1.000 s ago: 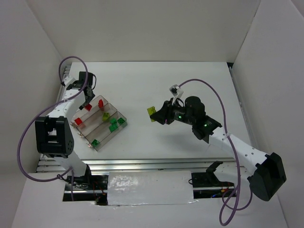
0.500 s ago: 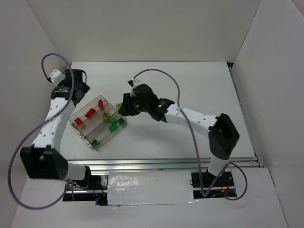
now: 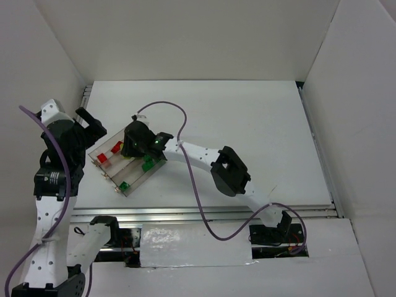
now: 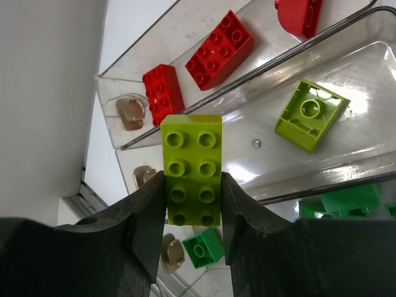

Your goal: Sort the legos into containers by color

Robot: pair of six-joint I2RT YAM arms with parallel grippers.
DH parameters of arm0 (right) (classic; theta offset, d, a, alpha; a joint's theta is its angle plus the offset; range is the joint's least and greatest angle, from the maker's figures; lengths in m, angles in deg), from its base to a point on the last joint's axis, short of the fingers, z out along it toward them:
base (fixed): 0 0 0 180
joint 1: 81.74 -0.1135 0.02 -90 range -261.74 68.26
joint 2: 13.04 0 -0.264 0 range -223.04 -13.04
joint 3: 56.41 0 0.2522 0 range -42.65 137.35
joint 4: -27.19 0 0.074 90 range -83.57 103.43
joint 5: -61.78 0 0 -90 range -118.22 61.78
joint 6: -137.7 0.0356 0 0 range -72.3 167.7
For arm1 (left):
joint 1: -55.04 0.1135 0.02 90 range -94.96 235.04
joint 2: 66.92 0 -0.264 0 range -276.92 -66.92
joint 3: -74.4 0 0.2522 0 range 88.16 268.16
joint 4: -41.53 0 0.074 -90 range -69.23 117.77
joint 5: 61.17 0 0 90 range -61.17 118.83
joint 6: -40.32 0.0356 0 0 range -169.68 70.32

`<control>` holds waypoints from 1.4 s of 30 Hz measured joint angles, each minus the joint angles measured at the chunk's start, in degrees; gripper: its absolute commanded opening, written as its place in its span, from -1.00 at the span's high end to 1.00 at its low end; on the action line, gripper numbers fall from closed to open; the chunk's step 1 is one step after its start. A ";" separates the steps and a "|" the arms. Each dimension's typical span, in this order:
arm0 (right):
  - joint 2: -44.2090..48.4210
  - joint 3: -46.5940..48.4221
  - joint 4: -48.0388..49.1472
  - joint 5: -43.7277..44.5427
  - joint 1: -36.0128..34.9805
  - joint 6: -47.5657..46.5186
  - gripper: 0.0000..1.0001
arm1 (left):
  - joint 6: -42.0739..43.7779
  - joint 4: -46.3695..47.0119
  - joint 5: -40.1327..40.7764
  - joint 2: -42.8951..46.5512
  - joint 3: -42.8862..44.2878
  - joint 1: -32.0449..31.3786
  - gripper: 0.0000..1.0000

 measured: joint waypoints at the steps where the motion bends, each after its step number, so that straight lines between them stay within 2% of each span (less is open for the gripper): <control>1: -0.94 0.98 -0.24 0.02 0.00 0.07 0.25 | 0.44 0.02 -0.85 0.02 -0.76 0.00 -0.99; 2: -1.53 1.49 -0.46 0.04 0.02 0.07 -0.07 | 0.96 0.04 -1.46 -0.04 -1.38 0.00 -0.99; 4: -2.05 1.60 -0.92 0.11 0.02 0.00 -0.21 | 1.70 0.07 -2.08 -0.22 -2.25 0.00 -0.99; 5: -2.19 1.62 -1.25 0.22 0.02 -0.02 -0.36 | 1.86 0.20 -2.34 -0.44 -2.82 0.00 -0.99; 6: -2.23 1.62 -1.57 0.26 0.02 -0.04 -0.39 | 1.97 0.11 -2.45 -0.48 -3.26 0.00 -0.99; 7: -2.23 1.64 -1.90 0.33 0.02 -0.26 -0.67 | 2.05 0.02 -2.69 -0.39 -3.63 0.00 -0.99; 10: -2.14 1.77 -1.64 0.68 0.04 -1.46 -0.78 | 2.97 0.37 -3.41 0.31 -3.85 0.00 -0.99; 14: -0.76 0.59 -1.75 1.62 0.02 -4.39 -0.78 | 3.32 1.18 -3.87 0.48 -3.85 0.00 -0.99; 17: 7.48 -8.98 -1.66 4.81 -0.09 -8.57 -0.85 | 3.54 0.92 -3.80 0.37 -3.69 0.00 -0.99; 18: 13.68 -16.74 0.13 6.34 -0.17 -10.67 -0.99 | 3.74 0.81 -3.80 0.33 -3.67 0.00 -0.99; 21: 35.56 -35.06 -1.36 12.79 -1.57 -17.59 -0.99 | 4.42 -0.26 -3.76 0.92 -3.65 0.00 -0.99; 23: 49.99 -39.45 -3.10 18.75 -4.04 -21.20 -0.99 | 4.48 -1.31 -3.61 1.75 -3.65 0.00 -0.99; 26: 67.71 -39.19 -5.92 26.29 -8.09 -23.89 -0.99 | 4.57 -3.72 -2.99 3.15 -3.65 0.00 -0.99; 30: 83.38 -36.28 -16.20 36.06 -8.28 -22.97 -0.99 | 4.81 -6.84 -2.36 5.40 -3.65 -0.04 -0.99; 36: 93.64 -35.78 -37.20 44.54 -8.07 -17.55 -0.99 | 7.45 -12.09 -5.64 9.92 -3.45 -0.48 -0.99; 42: 103.36 -38.27 -47.39 45.00 -8.09 -13.11 -0.99 | 8.83 -15.91 -8.33 17.70 -2.62 -1.79 -0.99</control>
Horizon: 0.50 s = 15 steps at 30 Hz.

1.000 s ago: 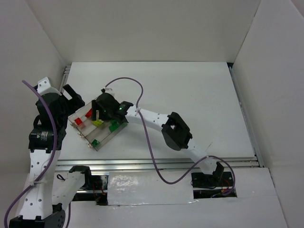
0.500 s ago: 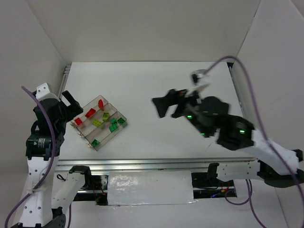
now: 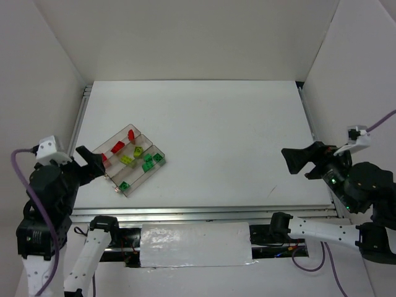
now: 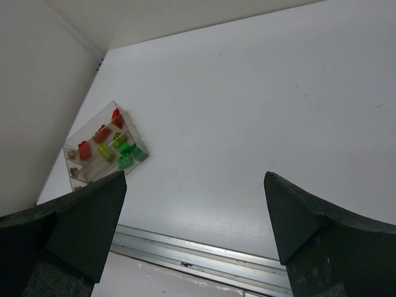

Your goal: Sort the legos into containers by color

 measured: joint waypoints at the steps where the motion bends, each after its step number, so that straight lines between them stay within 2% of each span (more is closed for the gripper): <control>1: 1.66 -0.02 -1.09 0.00 0.00 0.74 -0.99 | 0.13 -0.33 -0.04 1.49 0.28 -0.15 -0.99; 6: 6.27 -0.02 -4.96 -0.09 0.00 3.63 -0.99 | 0.13 -1.25 0.76 8.61 1.88 -0.57 -0.99; 15: 8.37 -1.27 -7.34 -0.37 0.00 5.77 -0.99 | -0.13 -3.74 5.16 9.55 0.98 -0.70 -0.99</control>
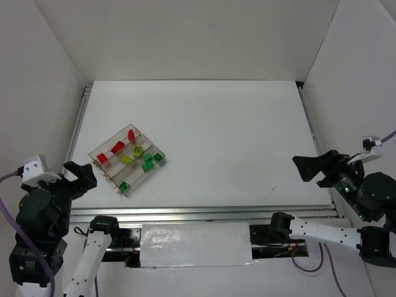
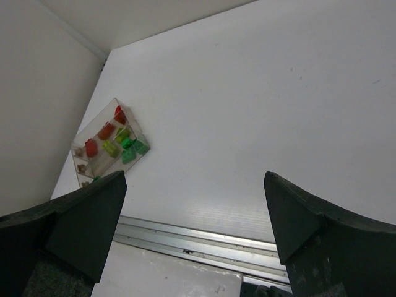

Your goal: Sort the legos into containers by color

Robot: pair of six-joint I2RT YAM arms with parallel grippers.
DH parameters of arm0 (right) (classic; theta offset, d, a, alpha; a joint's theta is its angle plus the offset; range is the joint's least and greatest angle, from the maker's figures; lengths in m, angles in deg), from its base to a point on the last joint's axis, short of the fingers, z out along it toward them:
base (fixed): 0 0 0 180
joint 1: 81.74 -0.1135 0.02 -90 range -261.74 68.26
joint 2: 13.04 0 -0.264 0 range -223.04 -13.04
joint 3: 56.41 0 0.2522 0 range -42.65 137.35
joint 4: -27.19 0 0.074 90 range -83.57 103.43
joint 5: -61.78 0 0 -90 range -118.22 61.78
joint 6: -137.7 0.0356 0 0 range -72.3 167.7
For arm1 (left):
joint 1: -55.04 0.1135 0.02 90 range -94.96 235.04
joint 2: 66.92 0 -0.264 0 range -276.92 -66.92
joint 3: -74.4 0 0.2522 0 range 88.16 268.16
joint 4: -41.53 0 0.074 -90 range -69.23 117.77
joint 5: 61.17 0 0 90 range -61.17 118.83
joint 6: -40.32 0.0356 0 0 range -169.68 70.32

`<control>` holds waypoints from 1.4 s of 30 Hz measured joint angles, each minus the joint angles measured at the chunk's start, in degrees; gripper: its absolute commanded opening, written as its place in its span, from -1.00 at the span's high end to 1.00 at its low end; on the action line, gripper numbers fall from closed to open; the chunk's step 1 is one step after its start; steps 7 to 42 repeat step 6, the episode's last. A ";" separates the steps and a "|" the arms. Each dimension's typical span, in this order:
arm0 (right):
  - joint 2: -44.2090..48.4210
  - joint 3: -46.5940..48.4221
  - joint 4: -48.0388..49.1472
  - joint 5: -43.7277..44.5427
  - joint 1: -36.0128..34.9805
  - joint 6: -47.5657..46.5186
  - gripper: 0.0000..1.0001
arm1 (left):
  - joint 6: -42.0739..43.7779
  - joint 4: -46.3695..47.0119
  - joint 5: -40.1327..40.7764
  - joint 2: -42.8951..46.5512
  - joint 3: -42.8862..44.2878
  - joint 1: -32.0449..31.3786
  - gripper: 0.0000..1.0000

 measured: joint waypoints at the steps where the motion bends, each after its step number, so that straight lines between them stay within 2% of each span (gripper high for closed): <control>1: 0.00 0.00 -0.07 0.02 0.00 0.07 -0.99 | -0.07 -0.07 0.33 0.02 0.00 0.00 -0.99; 42: 0.00 -0.07 -0.09 0.04 0.00 0.24 -0.99 | -0.17 -0.09 1.20 0.48 -0.76 0.00 -0.99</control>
